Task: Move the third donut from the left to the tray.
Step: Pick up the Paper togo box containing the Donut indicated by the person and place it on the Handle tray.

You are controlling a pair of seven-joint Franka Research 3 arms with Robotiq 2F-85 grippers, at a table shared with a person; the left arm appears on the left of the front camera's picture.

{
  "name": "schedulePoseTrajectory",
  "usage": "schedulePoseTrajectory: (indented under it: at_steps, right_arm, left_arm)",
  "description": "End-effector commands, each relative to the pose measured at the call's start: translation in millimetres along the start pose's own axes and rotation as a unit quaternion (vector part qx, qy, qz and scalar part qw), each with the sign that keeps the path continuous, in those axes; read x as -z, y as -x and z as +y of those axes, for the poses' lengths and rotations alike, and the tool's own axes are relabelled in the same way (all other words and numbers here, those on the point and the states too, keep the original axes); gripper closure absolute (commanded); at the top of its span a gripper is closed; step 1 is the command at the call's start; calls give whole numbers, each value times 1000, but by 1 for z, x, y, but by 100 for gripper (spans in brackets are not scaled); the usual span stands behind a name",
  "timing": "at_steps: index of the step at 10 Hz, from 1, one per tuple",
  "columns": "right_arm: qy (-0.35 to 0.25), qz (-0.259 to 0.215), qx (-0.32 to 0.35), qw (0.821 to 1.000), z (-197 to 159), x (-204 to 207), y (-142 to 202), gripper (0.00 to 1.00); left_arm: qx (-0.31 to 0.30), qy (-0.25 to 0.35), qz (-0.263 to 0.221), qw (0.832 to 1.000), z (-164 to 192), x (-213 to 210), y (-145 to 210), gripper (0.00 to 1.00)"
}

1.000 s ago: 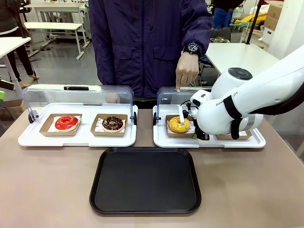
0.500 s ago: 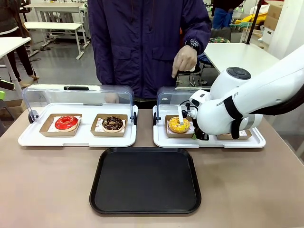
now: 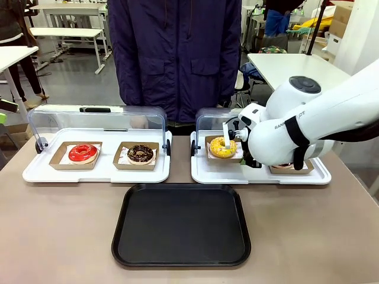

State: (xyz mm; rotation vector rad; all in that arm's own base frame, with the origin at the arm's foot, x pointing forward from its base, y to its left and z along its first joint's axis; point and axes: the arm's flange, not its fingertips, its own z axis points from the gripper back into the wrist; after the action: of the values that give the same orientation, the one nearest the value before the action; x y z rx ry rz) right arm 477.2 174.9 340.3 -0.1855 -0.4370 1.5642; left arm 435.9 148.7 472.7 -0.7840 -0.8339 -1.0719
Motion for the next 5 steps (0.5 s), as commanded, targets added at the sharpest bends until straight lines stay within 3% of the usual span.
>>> schedulePoseTrajectory:
  at_steps: [1, 5]
  right_arm:
    - [33, -2, 8, 999, 14, -25, -2, 98]
    - [26, -22, 18, 999, 43, -65, -14, 98]
  left_arm:
    - [-2, 5, 8, 1000, -2, -1, -2, 0]
    - [-2, 5, 8, 1000, -2, -1, -2, 0]
